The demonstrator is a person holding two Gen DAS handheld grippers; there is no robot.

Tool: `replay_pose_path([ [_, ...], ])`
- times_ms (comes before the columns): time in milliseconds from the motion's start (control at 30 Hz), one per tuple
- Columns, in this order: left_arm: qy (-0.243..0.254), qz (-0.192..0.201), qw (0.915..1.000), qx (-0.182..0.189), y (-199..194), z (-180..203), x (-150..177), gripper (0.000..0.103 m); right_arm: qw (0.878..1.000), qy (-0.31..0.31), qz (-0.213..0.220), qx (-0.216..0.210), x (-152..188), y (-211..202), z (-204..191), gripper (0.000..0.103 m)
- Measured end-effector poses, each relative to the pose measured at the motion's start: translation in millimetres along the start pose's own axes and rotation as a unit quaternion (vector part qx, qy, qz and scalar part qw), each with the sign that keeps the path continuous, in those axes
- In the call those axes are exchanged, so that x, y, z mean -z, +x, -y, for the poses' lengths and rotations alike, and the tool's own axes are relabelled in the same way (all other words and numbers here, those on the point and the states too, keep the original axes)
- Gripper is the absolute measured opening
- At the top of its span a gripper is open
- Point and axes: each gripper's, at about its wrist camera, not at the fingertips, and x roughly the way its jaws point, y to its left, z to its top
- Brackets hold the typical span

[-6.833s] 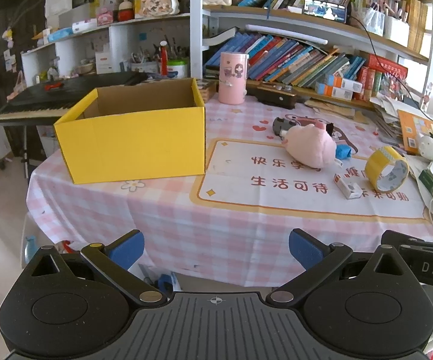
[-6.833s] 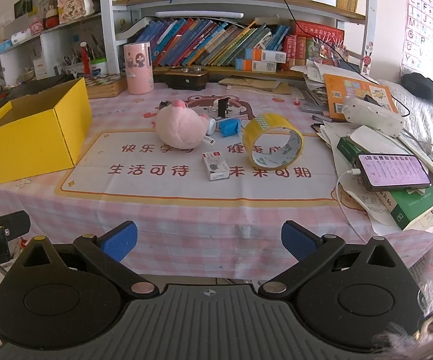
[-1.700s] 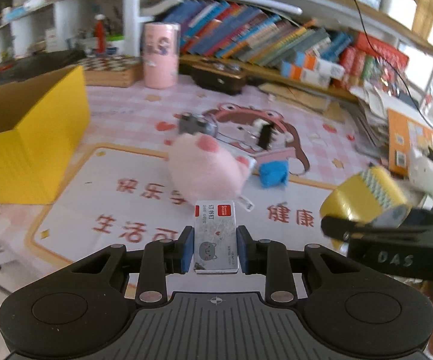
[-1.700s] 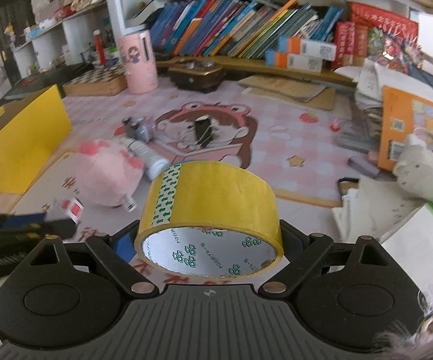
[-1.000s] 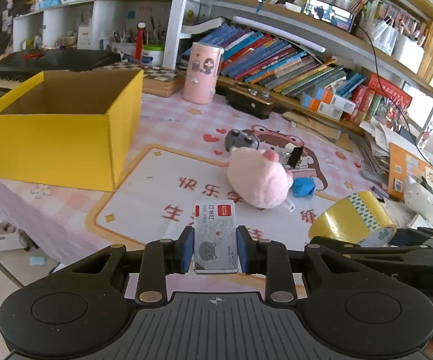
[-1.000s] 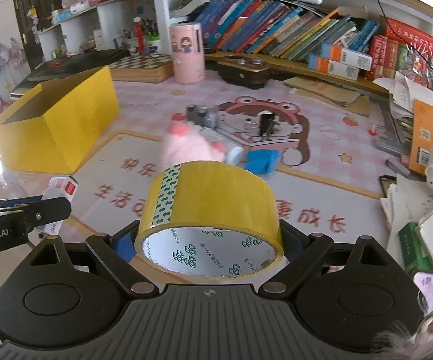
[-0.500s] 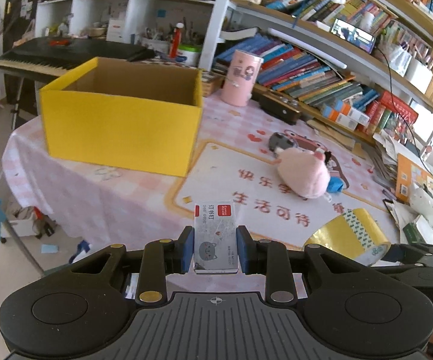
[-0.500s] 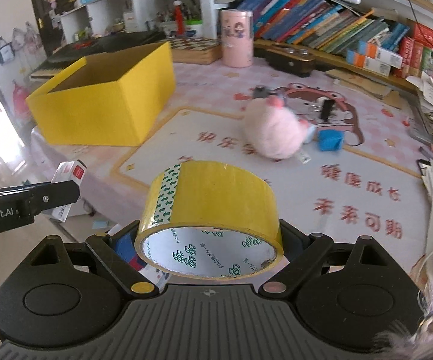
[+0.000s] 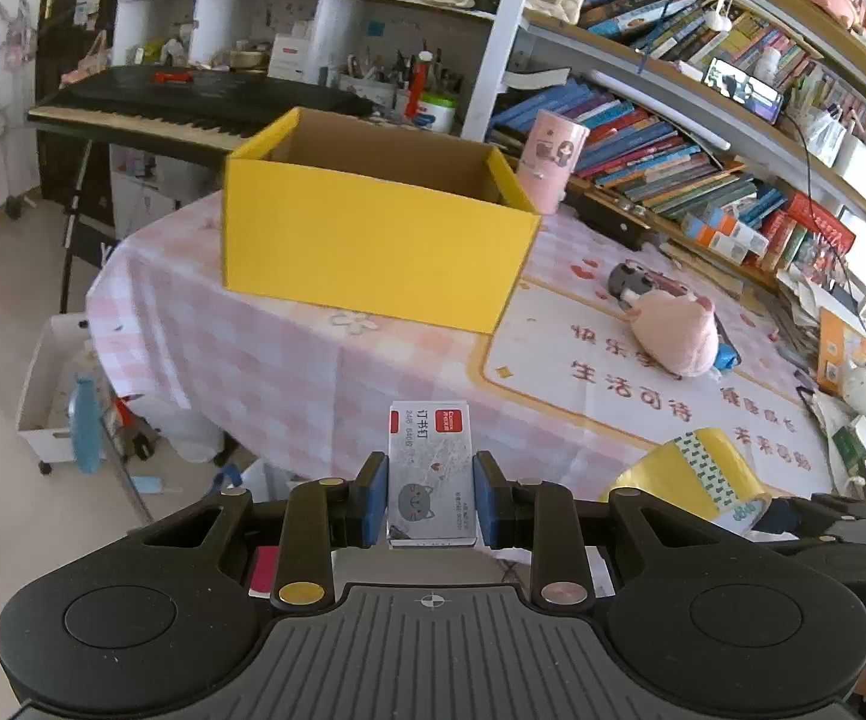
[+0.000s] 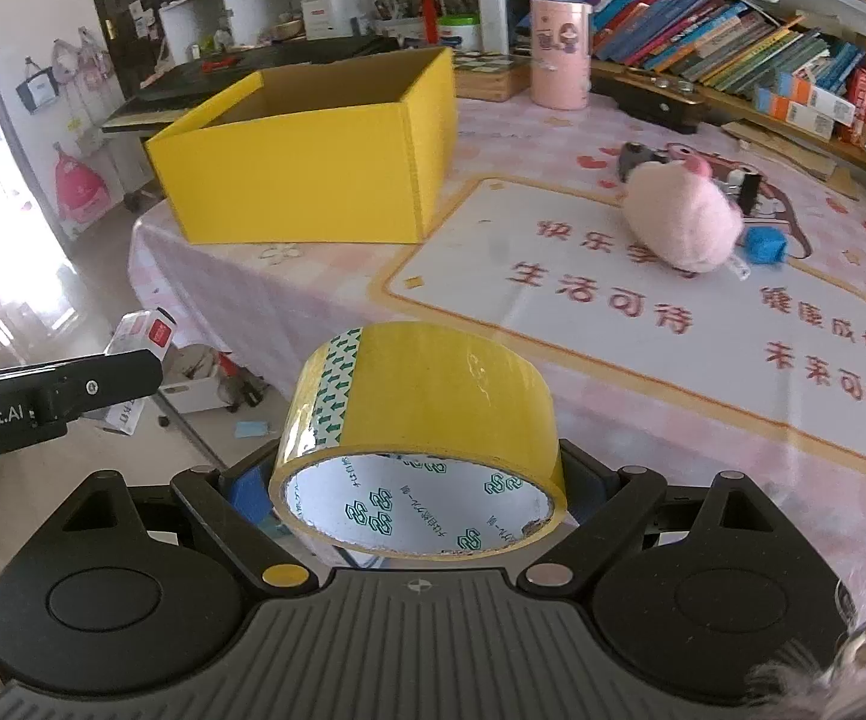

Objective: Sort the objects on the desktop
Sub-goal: 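Carry the white box and tape roll in both tools toward the yellow box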

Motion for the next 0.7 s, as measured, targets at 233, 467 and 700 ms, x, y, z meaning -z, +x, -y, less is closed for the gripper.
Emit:
replay_pose_path([
  [233,0.001,0.006,1.0000,0.002,-10,-18,1,0.028,1.000,-0.009,0.003,-0.005,4,-2,-27,0.091],
  [467,0.001,0.013,0.9999,0.005,-16,-29,1,0.028,1.000,-0.014,0.010,-0.004,3,-4,-42,0.091],
  [700,0.001,0.021,0.9998,0.005,-19,-37,-2,0.028,1.000,-0.020,0.016,-0.006,0,-3,-51,0.091],
])
